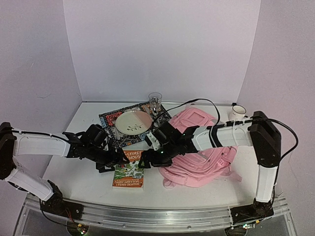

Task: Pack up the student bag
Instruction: Pick up the book from the center of the board.

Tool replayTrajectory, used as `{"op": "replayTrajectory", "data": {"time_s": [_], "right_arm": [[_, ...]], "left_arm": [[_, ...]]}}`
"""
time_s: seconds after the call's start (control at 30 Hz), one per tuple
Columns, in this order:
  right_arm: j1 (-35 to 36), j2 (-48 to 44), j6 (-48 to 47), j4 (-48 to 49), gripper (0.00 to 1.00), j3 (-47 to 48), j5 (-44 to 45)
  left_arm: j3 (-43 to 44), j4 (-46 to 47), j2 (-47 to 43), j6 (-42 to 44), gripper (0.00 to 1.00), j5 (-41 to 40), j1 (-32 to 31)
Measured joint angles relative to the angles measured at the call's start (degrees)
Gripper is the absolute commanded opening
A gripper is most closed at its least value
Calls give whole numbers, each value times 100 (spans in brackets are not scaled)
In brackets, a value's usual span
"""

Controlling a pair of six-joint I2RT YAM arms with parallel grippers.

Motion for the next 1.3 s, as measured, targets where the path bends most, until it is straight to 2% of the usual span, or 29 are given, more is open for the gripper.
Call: {"op": "replayTrajectory", "data": {"time_s": [0.17, 0.4, 0.87, 1.3], "right_arm": [[1, 309, 69, 102, 73, 217, -81], [4, 703, 177, 164, 73, 480, -49], [-15, 1012, 343, 71, 71, 744, 19], [-163, 795, 389, 221, 48, 748, -126]], "left_arm": [[-104, 357, 136, -198, 86, -78, 28], [-113, 798, 767, -286, 83, 27, 54], [-344, 1311, 774, -675, 77, 385, 72], [-574, 1616, 674, -1242, 74, 436, -39]]}}
